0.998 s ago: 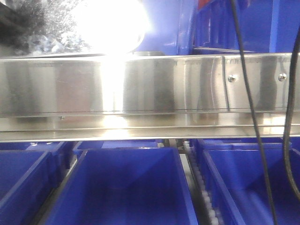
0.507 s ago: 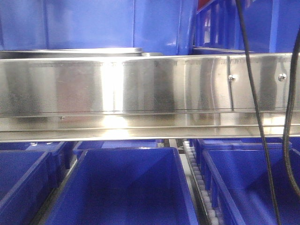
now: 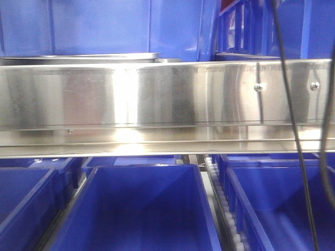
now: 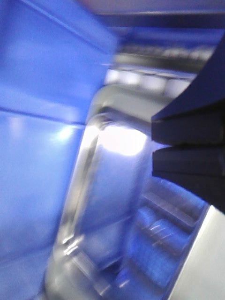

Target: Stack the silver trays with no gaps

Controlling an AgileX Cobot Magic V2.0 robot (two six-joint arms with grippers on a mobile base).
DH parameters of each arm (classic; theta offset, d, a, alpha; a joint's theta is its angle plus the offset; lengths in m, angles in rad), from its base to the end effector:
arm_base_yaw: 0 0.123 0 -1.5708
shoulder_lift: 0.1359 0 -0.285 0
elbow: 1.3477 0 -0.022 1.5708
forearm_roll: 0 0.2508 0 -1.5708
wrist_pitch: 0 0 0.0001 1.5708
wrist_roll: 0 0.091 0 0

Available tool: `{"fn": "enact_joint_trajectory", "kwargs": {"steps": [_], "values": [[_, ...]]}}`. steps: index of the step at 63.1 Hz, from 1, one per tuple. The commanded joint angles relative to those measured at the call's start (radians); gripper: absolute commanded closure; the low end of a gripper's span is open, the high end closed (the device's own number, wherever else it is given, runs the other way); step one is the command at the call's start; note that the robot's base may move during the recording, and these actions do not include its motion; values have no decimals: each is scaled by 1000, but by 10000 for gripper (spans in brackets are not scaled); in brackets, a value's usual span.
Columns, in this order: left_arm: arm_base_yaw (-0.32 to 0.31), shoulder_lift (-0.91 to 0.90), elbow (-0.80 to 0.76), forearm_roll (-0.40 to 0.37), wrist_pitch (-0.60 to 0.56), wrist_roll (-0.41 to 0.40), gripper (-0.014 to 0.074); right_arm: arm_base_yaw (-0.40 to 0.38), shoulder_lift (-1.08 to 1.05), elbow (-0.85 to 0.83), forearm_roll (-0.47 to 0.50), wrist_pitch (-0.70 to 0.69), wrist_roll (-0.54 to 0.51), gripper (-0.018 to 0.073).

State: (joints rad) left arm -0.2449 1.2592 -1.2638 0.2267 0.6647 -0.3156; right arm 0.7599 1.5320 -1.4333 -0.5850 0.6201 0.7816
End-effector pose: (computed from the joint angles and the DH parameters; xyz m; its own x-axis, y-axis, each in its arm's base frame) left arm 0.2691 -0.0542 0.4005 -0.5280 -0.0065 -0.8492 0.0551 0.9976 -0.0418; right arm 0.2754 0.2214 0.3808 -0.4911 -0.0965 -0.8658 -0.3283 0.9411 0.0813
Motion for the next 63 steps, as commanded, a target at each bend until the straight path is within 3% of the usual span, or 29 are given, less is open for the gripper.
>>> {"fn": "enact_joint_trajectory", "kwargs": {"steps": [1, 7, 16, 21, 36, 49, 63], "values": [[0, -75, -4, -4, -96, 0, 591, -3, -62, -2, -64, -62, -6, 640], [0, -151, 8, 1, -175, 29, 591, -3, -111, -2, -96, -89, -6, 640], [0, -269, 97, 1, -363, 160, 591, -3, -158, 16, -139, -133, -6, 640], [0, -337, 190, 1, -462, 174, 591, -3, -177, 49, -160, -183, -6, 640], [0, -546, 540, -6, -725, 174, 591, -3, -183, 93, -162, -159, -6, 640], [0, -687, 753, -6, -781, 174, 591, -3, -181, 93, -162, -156, -6, 640], [0, -743, 791, -6, -779, 174, 591, -3, -180, 93, -162, -162, -6, 640]]}}
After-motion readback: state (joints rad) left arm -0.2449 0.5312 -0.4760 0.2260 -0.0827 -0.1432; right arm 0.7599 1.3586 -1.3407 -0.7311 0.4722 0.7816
